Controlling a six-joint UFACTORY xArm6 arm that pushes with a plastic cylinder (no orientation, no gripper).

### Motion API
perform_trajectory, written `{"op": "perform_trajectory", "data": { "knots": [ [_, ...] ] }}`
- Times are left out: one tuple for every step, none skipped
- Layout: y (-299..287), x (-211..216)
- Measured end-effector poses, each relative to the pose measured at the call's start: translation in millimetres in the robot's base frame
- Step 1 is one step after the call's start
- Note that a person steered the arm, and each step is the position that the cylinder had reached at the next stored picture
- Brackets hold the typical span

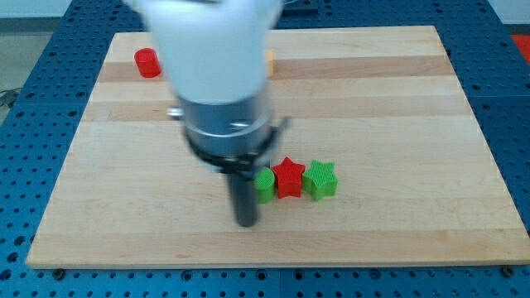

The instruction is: Move the blue triangle to the top of the green star

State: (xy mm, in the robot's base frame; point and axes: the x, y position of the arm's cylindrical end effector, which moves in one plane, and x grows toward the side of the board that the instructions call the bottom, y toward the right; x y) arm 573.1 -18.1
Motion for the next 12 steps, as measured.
{"op": "perform_trajectory", "data": {
  "knots": [
    [20, -9],
    [21, -13],
    [2, -1],
    [-53, 24],
    [-71, 1],
    [-61, -91],
    [-54, -95],
    [-51, -95],
    [-54, -74],
    [-57, -60],
    [-42, -64],
    [-6, -96]
  ]
}}
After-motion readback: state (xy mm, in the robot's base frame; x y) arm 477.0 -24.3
